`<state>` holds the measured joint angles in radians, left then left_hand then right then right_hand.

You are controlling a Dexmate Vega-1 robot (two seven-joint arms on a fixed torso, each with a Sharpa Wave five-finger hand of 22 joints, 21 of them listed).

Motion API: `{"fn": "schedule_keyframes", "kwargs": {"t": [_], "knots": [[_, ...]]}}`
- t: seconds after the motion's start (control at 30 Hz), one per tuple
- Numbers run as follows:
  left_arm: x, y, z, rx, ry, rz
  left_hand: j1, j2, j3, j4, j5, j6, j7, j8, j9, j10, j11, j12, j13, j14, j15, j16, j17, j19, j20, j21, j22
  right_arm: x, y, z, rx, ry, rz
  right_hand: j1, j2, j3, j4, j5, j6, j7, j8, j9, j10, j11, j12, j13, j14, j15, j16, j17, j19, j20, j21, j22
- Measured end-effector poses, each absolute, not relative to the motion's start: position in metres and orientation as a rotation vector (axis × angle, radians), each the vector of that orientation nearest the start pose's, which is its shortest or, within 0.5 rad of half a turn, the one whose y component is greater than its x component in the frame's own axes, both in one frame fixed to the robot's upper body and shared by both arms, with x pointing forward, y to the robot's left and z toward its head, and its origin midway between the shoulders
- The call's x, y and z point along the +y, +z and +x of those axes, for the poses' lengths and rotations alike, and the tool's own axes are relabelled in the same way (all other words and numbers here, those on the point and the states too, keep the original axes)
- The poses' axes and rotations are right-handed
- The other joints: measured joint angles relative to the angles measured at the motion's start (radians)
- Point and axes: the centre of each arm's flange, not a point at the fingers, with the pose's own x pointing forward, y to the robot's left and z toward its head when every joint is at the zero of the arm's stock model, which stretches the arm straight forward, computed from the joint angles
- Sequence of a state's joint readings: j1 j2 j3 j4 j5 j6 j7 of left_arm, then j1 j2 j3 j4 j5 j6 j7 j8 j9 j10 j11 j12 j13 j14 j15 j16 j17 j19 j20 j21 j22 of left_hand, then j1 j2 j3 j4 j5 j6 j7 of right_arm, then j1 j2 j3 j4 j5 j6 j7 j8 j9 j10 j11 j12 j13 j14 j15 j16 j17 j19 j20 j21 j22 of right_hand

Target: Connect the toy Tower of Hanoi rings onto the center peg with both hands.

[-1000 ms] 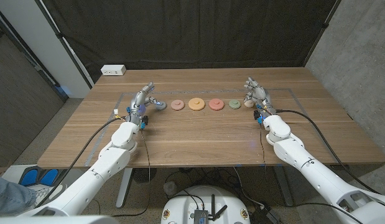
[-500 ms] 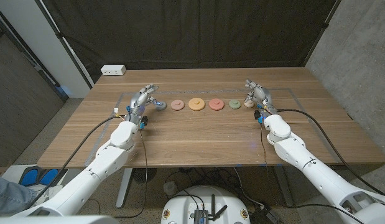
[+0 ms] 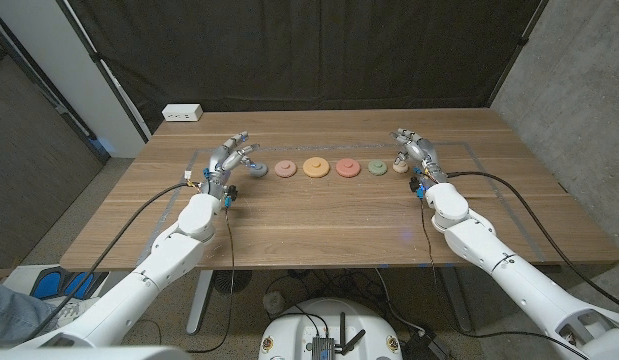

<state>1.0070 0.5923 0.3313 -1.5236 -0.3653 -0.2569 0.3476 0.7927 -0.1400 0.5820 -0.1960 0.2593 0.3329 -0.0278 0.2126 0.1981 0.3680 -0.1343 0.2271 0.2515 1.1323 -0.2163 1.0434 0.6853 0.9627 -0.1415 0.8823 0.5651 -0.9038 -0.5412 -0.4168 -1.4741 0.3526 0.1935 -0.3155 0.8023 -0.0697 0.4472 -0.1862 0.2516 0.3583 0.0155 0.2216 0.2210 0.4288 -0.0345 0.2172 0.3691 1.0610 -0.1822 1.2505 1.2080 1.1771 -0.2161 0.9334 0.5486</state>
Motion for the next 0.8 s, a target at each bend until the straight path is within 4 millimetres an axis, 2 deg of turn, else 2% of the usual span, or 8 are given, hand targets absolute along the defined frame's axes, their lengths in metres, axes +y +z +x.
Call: {"fn": "schedule_keyframes", "kwargs": {"t": [0.2,0.33,0.47,0.67,0.8], "knots": [[0.309,-0.042,0.604,-0.662,0.125,0.192,0.03,-0.003,-0.014,0.005,0.0,0.005,0.002,0.007,0.0,0.005,-0.005,0.0,0.007,0.0,0.0,0.012,-0.005,0.0,0.0,0.003,0.0,-0.267,-0.03,0.626,-0.616,-0.041,-0.229,0.011,-0.011,0.0,0.0,0.0,-0.005,-0.005,0.0,0.0,-0.006,-0.006,-0.001,0.005,-0.009,0.003,0.0,-0.009,-0.007,0.0,0.0,-0.002],[0.309,-0.042,0.603,-0.665,0.14,0.204,0.042,-0.002,-0.022,0.008,0.0,0.005,0.002,0.007,0.0,0.005,-0.005,0.0,0.009,0.0,0.0,0.019,-0.005,0.0,0.0,0.009,-0.005,-0.267,-0.029,0.624,-0.614,-0.052,-0.254,0.045,-0.026,0.0,0.0,-0.004,-0.005,-0.005,0.0,0.0,-0.009,-0.009,-0.001,0.009,-0.014,0.007,0.007,-0.014,-0.009,-0.002,0.008,-0.007],[0.308,-0.041,0.602,-0.67,0.146,0.212,0.049,-0.009,-0.032,0.012,0.0,0.005,0.002,0.007,0.001,0.005,-0.005,0.0,0.011,0.0,0.0,0.02,-0.009,0.0,0.0,0.013,-0.005,-0.266,-0.029,0.623,-0.615,-0.06,-0.272,0.054,-0.02,-0.003,0.003,-0.005,-0.009,-0.009,0.0,0.0,-0.014,-0.014,-0.001,0.009,-0.014,0.007,0.007,-0.019,-0.018,0.0,0.008,-0.011],[0.31,-0.039,0.599,-0.694,0.153,0.248,0.054,-0.006,-0.048,0.018,0.0,0.005,0.002,0.008,0.005,0.005,-0.005,0.0,0.018,0.0,0.0,0.027,-0.016,0.0,0.0,0.02,-0.005,-0.266,-0.027,0.618,-0.618,-0.101,-0.319,0.061,-0.027,-0.007,0.007,-0.012,-0.01,-0.01,0.0,0.0,-0.014,-0.014,-0.001,0.014,-0.02,0.009,0.007,-0.027,-0.02,-0.002,0.008,-0.014],[0.31,-0.037,0.597,-0.708,0.165,0.288,0.054,-0.006,-0.064,0.023,0.0,0.005,0.002,0.008,0.004,0.009,-0.002,0.0,0.021,0.0,0.0,0.033,-0.02,-0.002,0.002,0.024,-0.005,-0.266,-0.026,0.615,-0.627,-0.121,-0.346,0.074,-0.026,-0.013,0.013,-0.012,0.001,-0.021,0.001,0.005,-0.014,-0.014,-0.001,0.016,-0.021,0.011,0.007,-0.028,-0.02,-0.002,0.008,-0.016]]}}
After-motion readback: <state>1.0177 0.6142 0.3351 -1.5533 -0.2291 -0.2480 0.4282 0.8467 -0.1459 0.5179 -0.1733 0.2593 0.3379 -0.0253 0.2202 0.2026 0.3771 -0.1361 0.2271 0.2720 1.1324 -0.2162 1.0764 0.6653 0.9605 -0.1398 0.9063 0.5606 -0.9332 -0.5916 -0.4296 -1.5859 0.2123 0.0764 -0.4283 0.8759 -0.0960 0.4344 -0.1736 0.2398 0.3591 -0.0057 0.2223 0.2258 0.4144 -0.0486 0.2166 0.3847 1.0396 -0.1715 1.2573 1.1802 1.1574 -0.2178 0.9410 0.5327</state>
